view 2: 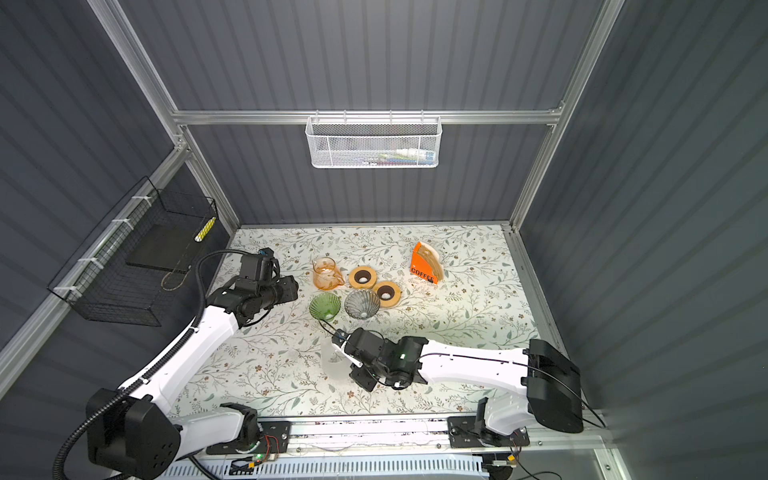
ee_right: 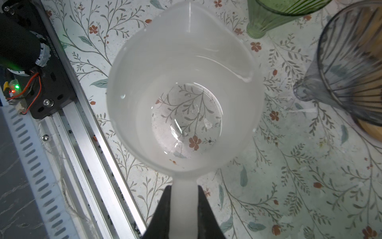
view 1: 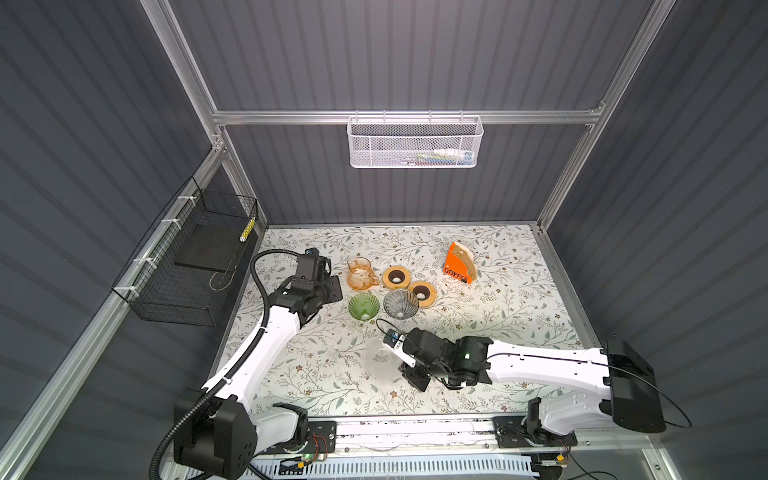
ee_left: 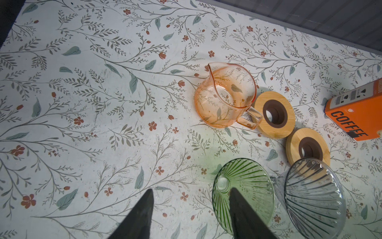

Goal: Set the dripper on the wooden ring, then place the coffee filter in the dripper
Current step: 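Lift the frosted pitcher with the right gripper and carry it toward the robot, then lower the frosted pitcher onto the table near the robot and open the right gripper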

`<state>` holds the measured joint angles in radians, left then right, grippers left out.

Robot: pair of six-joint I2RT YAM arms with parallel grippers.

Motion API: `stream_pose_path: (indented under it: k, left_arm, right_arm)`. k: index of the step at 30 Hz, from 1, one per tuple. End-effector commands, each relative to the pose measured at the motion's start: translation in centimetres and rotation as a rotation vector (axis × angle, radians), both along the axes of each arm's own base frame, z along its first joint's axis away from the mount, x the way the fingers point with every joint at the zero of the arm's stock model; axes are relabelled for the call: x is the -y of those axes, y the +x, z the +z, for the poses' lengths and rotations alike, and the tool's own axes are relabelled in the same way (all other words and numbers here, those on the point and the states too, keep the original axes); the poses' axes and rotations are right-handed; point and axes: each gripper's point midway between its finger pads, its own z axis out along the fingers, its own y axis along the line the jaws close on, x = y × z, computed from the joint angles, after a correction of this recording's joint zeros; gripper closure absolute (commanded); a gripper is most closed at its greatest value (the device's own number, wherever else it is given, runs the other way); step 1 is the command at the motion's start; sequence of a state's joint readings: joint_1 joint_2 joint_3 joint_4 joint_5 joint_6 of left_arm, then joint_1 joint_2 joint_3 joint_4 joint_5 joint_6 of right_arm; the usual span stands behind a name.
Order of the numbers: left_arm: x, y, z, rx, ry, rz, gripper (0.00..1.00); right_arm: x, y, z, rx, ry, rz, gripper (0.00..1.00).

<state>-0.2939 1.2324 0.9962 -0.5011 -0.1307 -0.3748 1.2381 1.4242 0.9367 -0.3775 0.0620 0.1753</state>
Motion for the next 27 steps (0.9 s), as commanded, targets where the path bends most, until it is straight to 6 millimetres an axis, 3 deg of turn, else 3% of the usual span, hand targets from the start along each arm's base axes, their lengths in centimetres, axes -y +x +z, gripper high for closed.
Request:
stream_pose_path:
  k: [1,11,27]
  left_arm:
    - [-0.1,-0.6,-0.1,0.0,0.008,-0.003,0.41]
    - [0.1,-0.2,0.3,0.01,0.008,-0.009,0.41]
    - [0.1,-0.2,-0.2,-0.006,0.018,-0.02,0.4]
  right_arm:
    - [-2.2,-0.6,0.6,-0.017,0.072,0.032,1.0]
    - [-4.3,-2.4,-0.5,-0.059,0.056,0.097,1.0]
    - [-4.8,-3.5,-2.3,-0.056,-0.007,0.14,1.0]
